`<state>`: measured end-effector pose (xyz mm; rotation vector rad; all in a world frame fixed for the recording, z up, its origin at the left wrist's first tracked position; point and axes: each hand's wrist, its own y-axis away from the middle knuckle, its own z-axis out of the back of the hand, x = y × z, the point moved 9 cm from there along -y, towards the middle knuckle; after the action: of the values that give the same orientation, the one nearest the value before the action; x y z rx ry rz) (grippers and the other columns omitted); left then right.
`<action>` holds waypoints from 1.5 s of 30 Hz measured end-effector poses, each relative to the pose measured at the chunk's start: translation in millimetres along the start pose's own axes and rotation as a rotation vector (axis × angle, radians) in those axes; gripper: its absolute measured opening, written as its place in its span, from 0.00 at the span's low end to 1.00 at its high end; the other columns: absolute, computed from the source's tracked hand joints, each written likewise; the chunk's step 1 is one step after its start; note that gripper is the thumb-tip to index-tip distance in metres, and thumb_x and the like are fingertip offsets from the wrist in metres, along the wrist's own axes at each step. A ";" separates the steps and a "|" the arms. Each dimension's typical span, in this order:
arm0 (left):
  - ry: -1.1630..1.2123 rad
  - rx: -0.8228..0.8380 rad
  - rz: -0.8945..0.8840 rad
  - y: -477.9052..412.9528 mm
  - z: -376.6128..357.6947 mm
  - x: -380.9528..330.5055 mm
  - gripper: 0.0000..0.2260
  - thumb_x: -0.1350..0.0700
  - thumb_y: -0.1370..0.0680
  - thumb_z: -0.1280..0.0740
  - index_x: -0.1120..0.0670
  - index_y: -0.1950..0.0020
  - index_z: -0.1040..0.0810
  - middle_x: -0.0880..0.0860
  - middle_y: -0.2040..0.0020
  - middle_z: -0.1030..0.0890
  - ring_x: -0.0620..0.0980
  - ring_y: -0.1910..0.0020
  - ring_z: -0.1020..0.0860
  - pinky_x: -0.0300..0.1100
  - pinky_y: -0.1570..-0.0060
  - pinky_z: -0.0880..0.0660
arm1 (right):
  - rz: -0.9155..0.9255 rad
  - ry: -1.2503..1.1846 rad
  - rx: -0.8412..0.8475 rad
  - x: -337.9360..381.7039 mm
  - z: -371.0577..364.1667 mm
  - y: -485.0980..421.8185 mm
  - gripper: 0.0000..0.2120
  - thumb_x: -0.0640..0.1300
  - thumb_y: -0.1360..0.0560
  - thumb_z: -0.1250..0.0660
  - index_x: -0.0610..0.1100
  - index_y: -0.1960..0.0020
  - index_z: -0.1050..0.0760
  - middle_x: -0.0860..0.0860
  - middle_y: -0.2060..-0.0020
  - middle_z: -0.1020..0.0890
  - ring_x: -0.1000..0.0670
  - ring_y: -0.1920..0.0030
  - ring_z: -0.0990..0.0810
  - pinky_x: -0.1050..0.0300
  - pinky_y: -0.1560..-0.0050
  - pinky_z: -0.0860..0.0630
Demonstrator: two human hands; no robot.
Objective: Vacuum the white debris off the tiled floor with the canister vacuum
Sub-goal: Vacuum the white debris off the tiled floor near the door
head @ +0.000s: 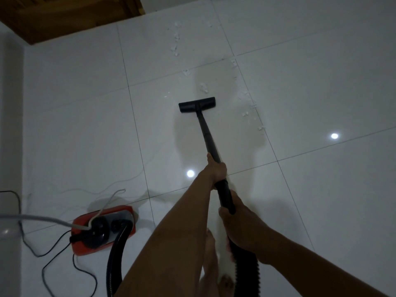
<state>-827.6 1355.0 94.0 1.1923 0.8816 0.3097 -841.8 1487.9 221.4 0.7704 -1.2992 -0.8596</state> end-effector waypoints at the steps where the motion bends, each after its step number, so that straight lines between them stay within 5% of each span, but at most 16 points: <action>1: 0.006 0.001 0.003 -2.0 0.2 -3.7 0.32 0.56 0.16 0.45 0.43 0.20 0.64 0.62 0.34 0.28 0.53 0.60 0.26 0.46 0.66 0.24 | -0.003 0.008 0.001 2.4 3.0 -2.9 0.26 0.47 0.14 0.44 0.60 0.20 0.48 0.46 0.60 0.22 0.47 0.64 0.20 0.45 0.53 0.17; 9: 0.051 -0.032 0.003 -29.6 7.2 -37.6 0.33 0.54 0.16 0.45 0.42 0.21 0.65 0.61 0.30 0.30 0.59 0.46 0.23 0.50 0.53 0.22 | 0.061 0.119 -0.011 27.6 28.3 -39.1 0.26 0.47 0.14 0.44 0.55 0.19 0.48 0.50 0.62 0.24 0.54 0.67 0.24 0.56 0.61 0.23; 15: 0.104 -0.050 -0.004 -49.2 11.5 -74.2 0.32 0.55 0.16 0.44 0.42 0.20 0.62 0.61 0.31 0.30 0.53 0.59 0.26 0.45 0.66 0.24 | 0.051 0.140 0.017 55.2 58.7 -58.8 0.28 0.47 0.14 0.44 0.56 0.18 0.50 0.50 0.60 0.25 0.54 0.68 0.24 0.62 0.68 0.28; 25: 0.082 -0.056 0.010 -47.9 15.8 -79.3 0.33 0.55 0.16 0.44 0.41 0.21 0.64 0.64 0.33 0.28 0.53 0.60 0.26 0.47 0.61 0.23 | 0.045 0.105 0.050 63.2 58.6 -52.1 0.27 0.48 0.13 0.45 0.57 0.18 0.52 0.49 0.59 0.24 0.53 0.67 0.23 0.60 0.67 0.26; 35: 0.039 -0.044 -0.024 -10.7 14.2 -38.1 0.34 0.56 0.16 0.44 0.44 0.21 0.66 0.61 0.32 0.29 0.54 0.54 0.25 0.48 0.54 0.24 | 0.057 0.124 0.001 38.5 22.2 -21.0 0.27 0.48 0.13 0.45 0.54 0.17 0.49 0.51 0.57 0.24 0.54 0.62 0.24 0.62 0.64 0.29; 38: 0.040 -0.046 -0.037 4.7 16.9 -13.0 0.35 0.57 0.16 0.43 0.45 0.20 0.65 0.61 0.29 0.31 0.58 0.44 0.25 0.48 0.50 0.24 | 0.055 0.089 0.001 23.9 0.9 -1.7 0.26 0.47 0.13 0.44 0.56 0.18 0.48 0.50 0.59 0.22 0.55 0.65 0.24 0.65 0.70 0.29; 45: 0.009 -0.057 -0.039 32.4 21.8 48.2 0.34 0.56 0.16 0.43 0.46 0.20 0.65 0.60 0.31 0.29 0.54 0.52 0.26 0.47 0.53 0.26 | 0.006 -0.056 0.047 -20.0 -51.0 26.7 0.26 0.48 0.14 0.44 0.60 0.20 0.48 0.42 0.60 0.21 0.54 0.79 0.23 0.63 0.76 0.25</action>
<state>-773.3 1383.1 104.5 1.1205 0.8976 0.3068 -789.8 1518.6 228.9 0.7836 -1.3746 -0.8536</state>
